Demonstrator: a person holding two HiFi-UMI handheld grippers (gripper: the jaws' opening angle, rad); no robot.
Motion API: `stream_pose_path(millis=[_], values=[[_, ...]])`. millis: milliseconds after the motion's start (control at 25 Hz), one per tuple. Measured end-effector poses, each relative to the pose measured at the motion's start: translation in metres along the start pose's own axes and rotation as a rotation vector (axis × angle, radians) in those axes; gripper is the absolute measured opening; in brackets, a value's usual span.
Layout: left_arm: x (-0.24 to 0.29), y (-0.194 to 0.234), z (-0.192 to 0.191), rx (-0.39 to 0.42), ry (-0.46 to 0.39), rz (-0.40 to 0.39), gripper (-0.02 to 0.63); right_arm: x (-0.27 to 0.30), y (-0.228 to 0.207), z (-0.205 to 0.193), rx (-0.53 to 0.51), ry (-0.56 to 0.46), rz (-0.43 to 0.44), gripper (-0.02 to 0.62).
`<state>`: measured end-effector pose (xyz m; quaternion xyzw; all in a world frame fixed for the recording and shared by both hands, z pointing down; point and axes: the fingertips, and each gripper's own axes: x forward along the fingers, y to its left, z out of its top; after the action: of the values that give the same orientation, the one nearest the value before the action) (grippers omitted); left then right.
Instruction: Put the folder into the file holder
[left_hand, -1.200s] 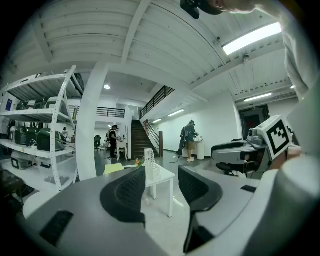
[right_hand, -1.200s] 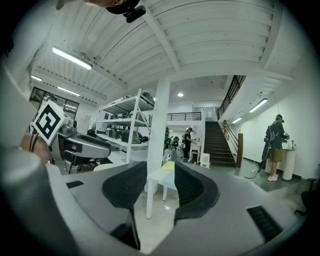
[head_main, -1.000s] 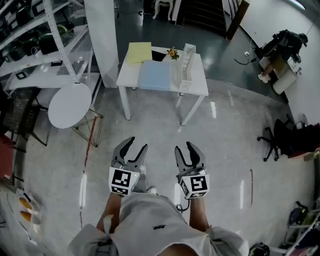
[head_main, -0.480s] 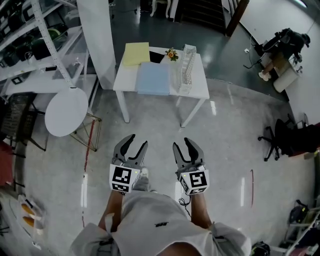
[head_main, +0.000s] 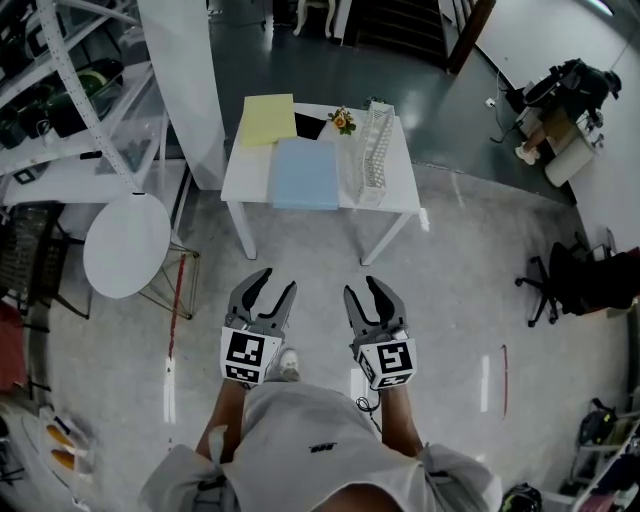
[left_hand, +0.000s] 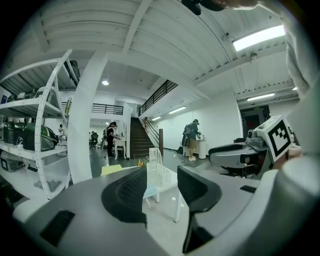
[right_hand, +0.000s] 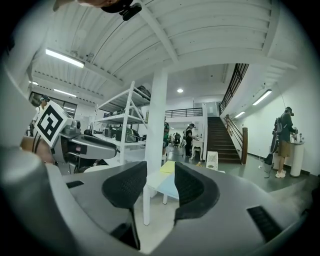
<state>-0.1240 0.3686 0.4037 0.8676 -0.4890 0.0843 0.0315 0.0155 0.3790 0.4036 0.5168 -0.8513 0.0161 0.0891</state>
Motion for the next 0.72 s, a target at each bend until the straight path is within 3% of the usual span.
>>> stream_pose_path(millis=[720], values=[[0.072, 0.077, 0.006, 0.006, 0.004, -0.012, 0.195, 0.1, -0.02, 0.008, 0.015, 0.017, -0.021, 0.176]])
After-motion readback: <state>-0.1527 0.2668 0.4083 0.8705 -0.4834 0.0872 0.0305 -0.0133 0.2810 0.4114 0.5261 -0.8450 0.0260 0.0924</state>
